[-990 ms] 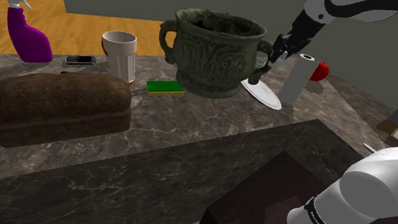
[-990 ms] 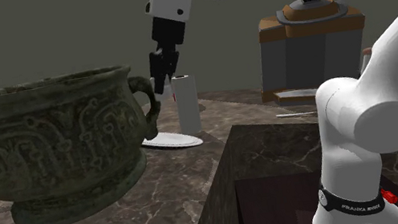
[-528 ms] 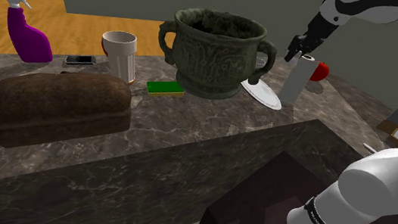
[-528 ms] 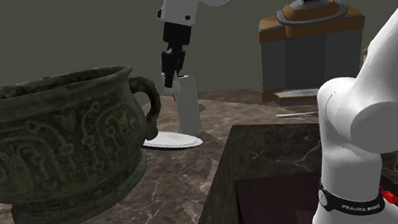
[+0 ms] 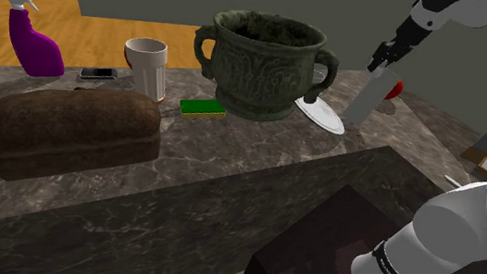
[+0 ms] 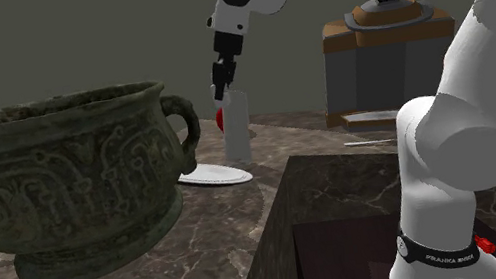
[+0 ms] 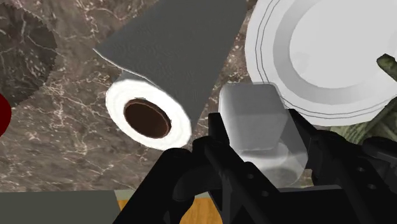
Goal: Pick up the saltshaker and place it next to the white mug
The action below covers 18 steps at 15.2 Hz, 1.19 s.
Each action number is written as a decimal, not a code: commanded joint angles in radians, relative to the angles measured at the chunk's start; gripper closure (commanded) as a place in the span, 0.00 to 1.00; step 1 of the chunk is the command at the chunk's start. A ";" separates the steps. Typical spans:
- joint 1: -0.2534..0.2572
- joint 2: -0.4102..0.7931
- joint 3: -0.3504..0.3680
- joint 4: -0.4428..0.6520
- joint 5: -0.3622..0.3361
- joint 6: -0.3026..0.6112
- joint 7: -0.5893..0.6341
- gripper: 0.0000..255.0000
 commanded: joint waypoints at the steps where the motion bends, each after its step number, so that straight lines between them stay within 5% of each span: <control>1: 0.001 0.026 -0.022 0.013 0.008 0.011 -0.029 1.00; 18: 0.005 0.072 -0.054 -0.176 0.029 0.243 -0.071 1.00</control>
